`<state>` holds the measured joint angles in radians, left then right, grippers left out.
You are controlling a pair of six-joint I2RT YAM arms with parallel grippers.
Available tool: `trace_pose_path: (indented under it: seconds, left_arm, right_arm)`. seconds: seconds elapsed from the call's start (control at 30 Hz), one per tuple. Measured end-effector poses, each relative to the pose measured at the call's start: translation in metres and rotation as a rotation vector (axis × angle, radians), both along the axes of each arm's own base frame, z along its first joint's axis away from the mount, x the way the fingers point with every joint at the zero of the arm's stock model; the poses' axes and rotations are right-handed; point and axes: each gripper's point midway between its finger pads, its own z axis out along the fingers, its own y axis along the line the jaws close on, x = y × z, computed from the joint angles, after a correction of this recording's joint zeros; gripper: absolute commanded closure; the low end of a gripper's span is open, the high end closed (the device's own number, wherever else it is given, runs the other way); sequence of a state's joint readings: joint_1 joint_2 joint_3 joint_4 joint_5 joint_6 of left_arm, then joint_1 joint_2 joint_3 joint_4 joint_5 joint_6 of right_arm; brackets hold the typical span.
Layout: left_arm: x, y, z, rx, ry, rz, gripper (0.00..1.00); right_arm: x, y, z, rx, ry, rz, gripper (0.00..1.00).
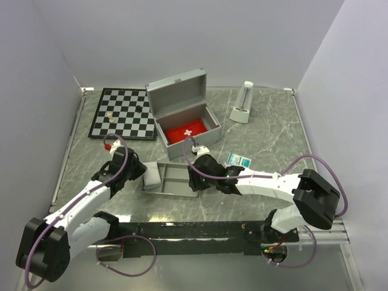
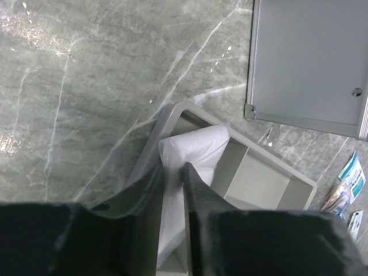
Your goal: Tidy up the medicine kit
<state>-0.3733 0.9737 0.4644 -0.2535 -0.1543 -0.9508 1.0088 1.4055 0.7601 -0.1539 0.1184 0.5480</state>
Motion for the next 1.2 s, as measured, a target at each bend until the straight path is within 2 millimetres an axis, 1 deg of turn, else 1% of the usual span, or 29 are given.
trace_pose_path:
  seconds: [0.1, 0.23, 0.33, 0.43, 0.5, 0.6, 0.67, 0.77, 0.8, 0.83, 0.9, 0.97, 1.07, 1.13, 1.2]
  left_arm:
    - [-0.002, 0.001, 0.003, 0.015, -0.005, -0.014, 0.99]
    - [-0.001, 0.003, 0.015, 0.039, -0.017, -0.032, 0.99]
    - [0.002, 0.006, 0.030, 0.062, -0.033, -0.030, 0.99]
    - [0.004, 0.007, 0.049, 0.096, -0.044, -0.024, 0.99]
    - [0.004, 0.005, 0.060, 0.125, -0.042, -0.032, 0.99]
    - [0.006, -0.010, 0.076, 0.184, -0.033, -0.066, 0.99]
    - [0.006, -0.024, 0.087, 0.235, -0.024, -0.095, 0.99]
    - [0.006, -0.040, 0.098, 0.334, 0.017, -0.110, 0.99]
    - [0.007, -0.041, 0.100, 0.365, 0.031, -0.096, 0.99]
    - [0.008, -0.041, 0.101, 0.393, 0.043, -0.075, 0.99]
    - [0.005, -0.033, 0.101, 0.452, 0.071, -0.026, 0.99]
    - [-0.003, -0.017, 0.099, 0.501, 0.100, 0.028, 0.99]
    - [-0.012, -0.001, 0.099, 0.544, 0.118, 0.083, 0.99]
    - [-0.014, 0.005, 0.098, 0.568, 0.126, 0.108, 0.99]
    - [-0.017, 0.009, 0.091, 0.613, 0.149, 0.126, 0.99]
  right_arm:
    - [0.001, 0.001, 0.002, 0.009, -0.005, 0.000, 0.50]
    - [0.000, 0.000, 0.001, 0.014, -0.006, 0.001, 0.50]
    - [0.000, 0.000, 0.000, 0.012, -0.005, 0.000, 0.50]
    - [0.002, 0.000, 0.001, 0.017, -0.011, 0.001, 0.50]
    - [0.002, 0.001, 0.002, 0.020, -0.014, 0.002, 0.51]
    - [0.003, 0.000, 0.000, 0.021, -0.015, 0.001, 0.51]
    - [0.002, -0.002, -0.001, 0.018, -0.014, 0.000, 0.51]
    - [0.002, -0.004, 0.000, 0.022, -0.018, -0.001, 0.51]
    - [0.002, -0.004, 0.002, 0.025, -0.021, -0.001, 0.51]
    - [0.002, -0.005, 0.003, 0.031, -0.025, -0.001, 0.51]
    - [0.001, -0.008, 0.006, 0.036, -0.033, -0.002, 0.52]
    - [0.000, -0.011, 0.009, 0.046, -0.043, -0.005, 0.52]
    - [-0.001, -0.015, 0.012, 0.056, -0.053, -0.011, 0.51]
    - [-0.001, -0.017, 0.013, 0.060, -0.056, -0.013, 0.52]
    - [-0.002, -0.019, 0.011, 0.060, -0.056, -0.014, 0.52]
